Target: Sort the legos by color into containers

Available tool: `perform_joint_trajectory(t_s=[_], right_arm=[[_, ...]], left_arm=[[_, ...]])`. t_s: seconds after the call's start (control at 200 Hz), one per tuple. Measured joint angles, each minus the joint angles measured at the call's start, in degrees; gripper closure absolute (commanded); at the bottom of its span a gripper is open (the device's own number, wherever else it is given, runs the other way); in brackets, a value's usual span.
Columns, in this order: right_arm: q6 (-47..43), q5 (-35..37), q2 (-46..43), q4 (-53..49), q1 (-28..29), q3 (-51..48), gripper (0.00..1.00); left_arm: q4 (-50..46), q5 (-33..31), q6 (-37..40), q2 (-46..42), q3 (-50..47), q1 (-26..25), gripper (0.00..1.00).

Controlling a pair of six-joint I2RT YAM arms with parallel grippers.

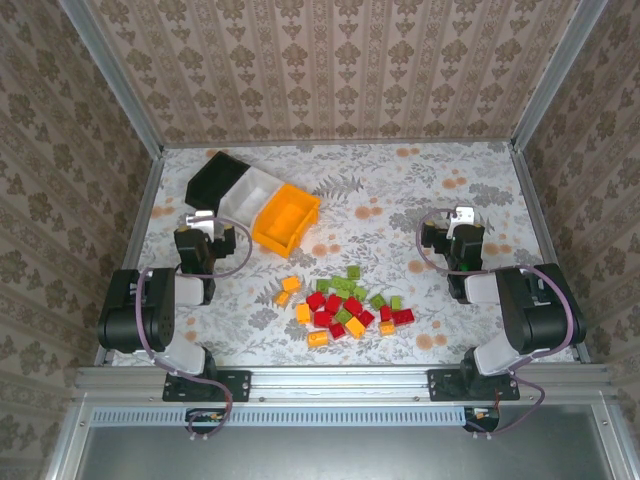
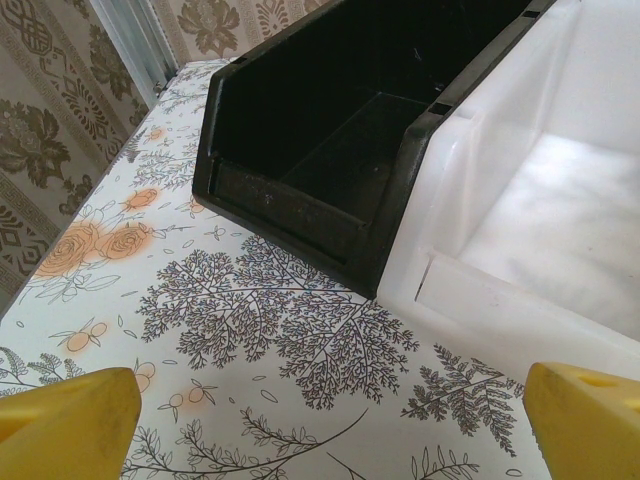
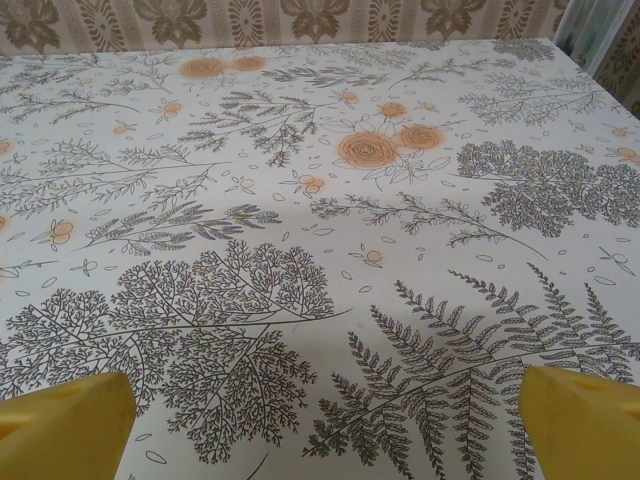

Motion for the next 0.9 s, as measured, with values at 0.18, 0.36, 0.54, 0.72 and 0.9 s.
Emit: perform_joint_trajectory(t_s=[0.18,0.36,0.54,0.72,0.9], right_arm=[[0.0,0.0,0.0,0.0,0.0,0.0,0.0],[0.0,0.0,0.0,0.0,0.0,0.0,0.0],[0.0,0.0,0.0,0.0,0.0,0.0,0.0],[0.1,1.3,-1.7,-4.1,0.6,1.2,0.0],[1.6,6.1,-6.5,-20.9,4.4,12.4,0.0]], left_arm=[[0.0,0.0,0.0,0.0,0.0,0.0,0.0],[0.0,0.0,0.0,0.0,0.0,0.0,0.0],[0.0,0.2,0.0,0.0,0.0,0.0,0.0],[0.0,-1.9,0.1,-0.6,0.0,-1.6,0.0],[-7.1,-7.2,0.2,-10.5,0.3,-4.2,0.0]])
